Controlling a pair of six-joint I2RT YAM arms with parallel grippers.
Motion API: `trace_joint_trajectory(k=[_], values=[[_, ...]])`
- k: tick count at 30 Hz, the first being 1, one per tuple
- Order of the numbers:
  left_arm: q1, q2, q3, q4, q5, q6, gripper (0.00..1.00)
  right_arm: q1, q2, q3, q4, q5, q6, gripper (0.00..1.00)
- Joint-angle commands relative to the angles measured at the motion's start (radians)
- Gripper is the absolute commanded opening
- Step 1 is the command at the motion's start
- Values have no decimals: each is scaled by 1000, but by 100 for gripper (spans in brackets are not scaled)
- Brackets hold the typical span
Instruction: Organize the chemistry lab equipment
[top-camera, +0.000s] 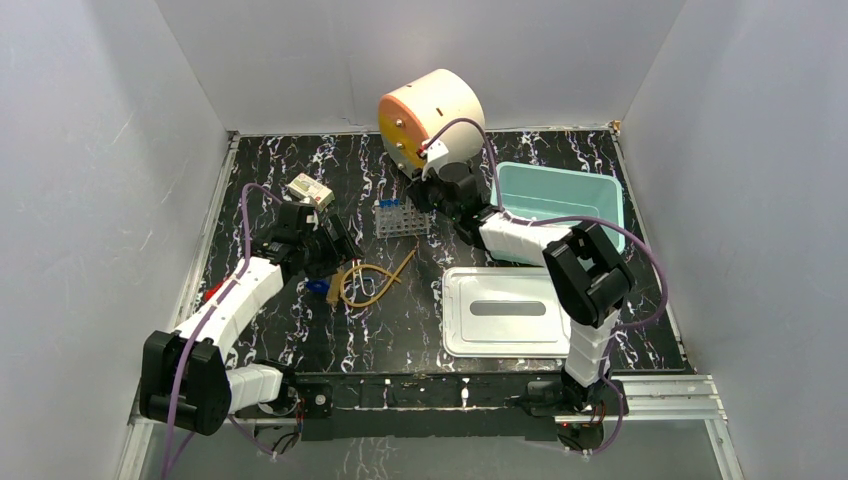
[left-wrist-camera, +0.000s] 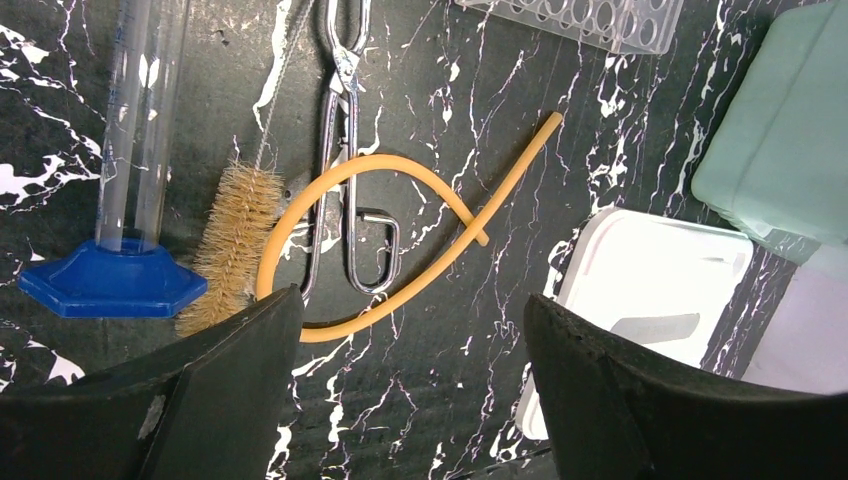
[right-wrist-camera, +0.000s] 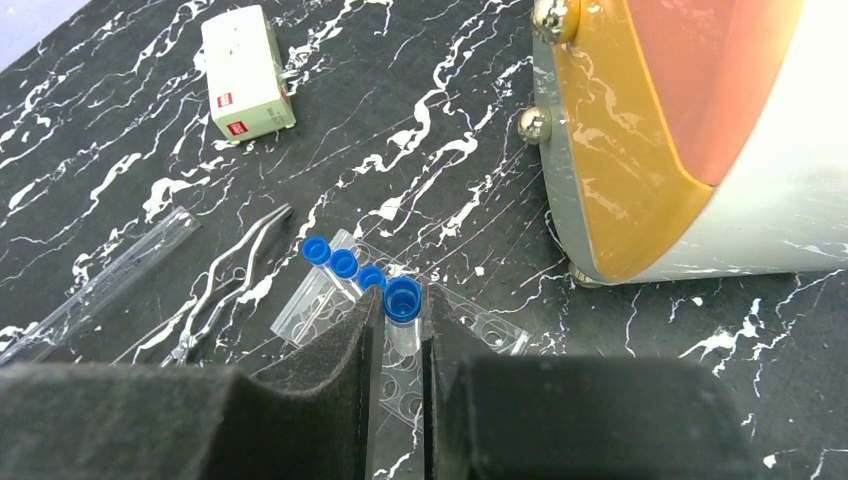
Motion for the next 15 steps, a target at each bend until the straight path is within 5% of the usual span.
trace_joint_trajectory(k=[1, 15], values=[[2, -21, -4, -23, -10, 20, 79, 8, 31, 21, 87, -6, -10, 21], [0, -15, -24, -13, -9, 22, 79, 8, 79, 55, 97, 3, -20, 21]])
